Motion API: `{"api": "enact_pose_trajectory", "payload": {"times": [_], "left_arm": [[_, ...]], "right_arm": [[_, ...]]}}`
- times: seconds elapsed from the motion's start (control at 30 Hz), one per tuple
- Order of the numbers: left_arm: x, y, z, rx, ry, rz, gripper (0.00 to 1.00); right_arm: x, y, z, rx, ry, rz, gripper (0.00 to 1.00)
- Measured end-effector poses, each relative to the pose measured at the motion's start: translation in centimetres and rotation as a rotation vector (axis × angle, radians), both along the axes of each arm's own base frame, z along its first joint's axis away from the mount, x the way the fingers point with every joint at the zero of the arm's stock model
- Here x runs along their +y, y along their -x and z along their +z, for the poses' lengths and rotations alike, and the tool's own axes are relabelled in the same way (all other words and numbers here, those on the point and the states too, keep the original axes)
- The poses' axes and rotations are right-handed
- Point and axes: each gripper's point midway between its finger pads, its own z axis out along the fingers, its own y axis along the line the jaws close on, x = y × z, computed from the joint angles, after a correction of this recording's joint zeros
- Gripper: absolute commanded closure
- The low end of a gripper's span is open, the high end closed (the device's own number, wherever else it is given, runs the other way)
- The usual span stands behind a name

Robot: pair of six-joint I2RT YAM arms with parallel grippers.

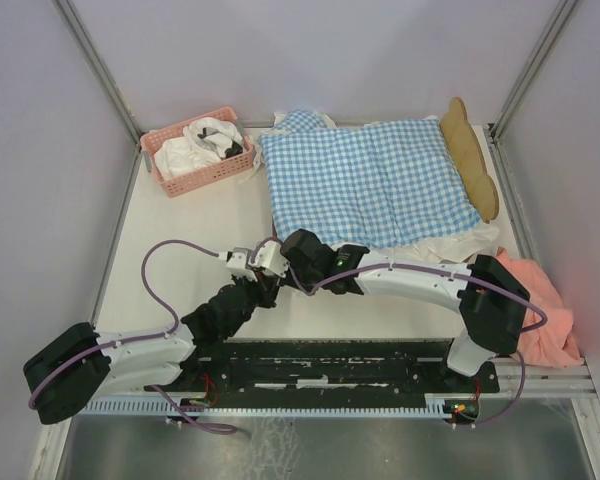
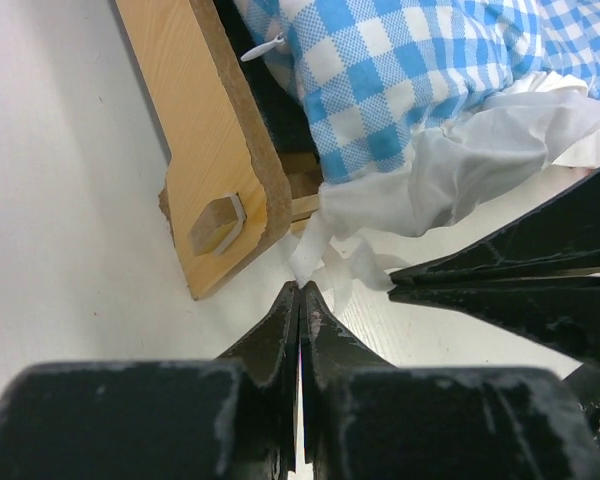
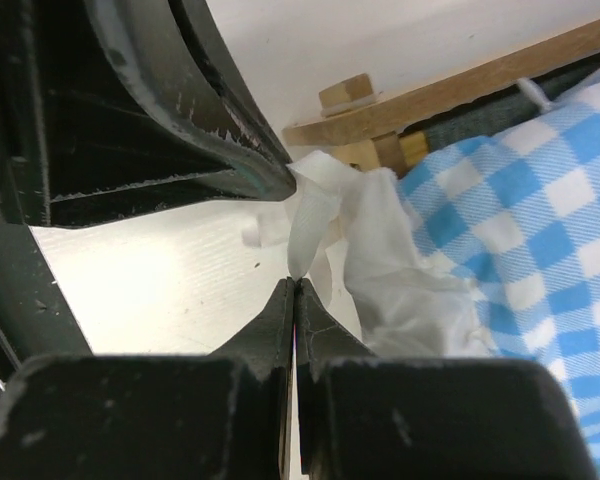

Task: Set up the pet bed
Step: Tie the ropes to the bed frame.

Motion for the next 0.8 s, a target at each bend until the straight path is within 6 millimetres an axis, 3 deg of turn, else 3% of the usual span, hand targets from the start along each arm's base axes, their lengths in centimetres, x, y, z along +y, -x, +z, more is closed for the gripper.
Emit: {"api": "enact_pose_trajectory", "payload": {"times": [0.3, 0.8], "left_arm": [[0.2, 0.1, -0.2, 0.0, 0.0, 0.0, 0.97], [0.5, -0.2, 0.2, -0.003, 0.038, 0.032, 0.97]], "right_arm": [[-0.8, 0.9, -2.9, 0.088, 0.095, -0.022, 0.98], [0.6, 0.2, -2.0, 0.113, 0.087, -0.067, 0.98]]}}
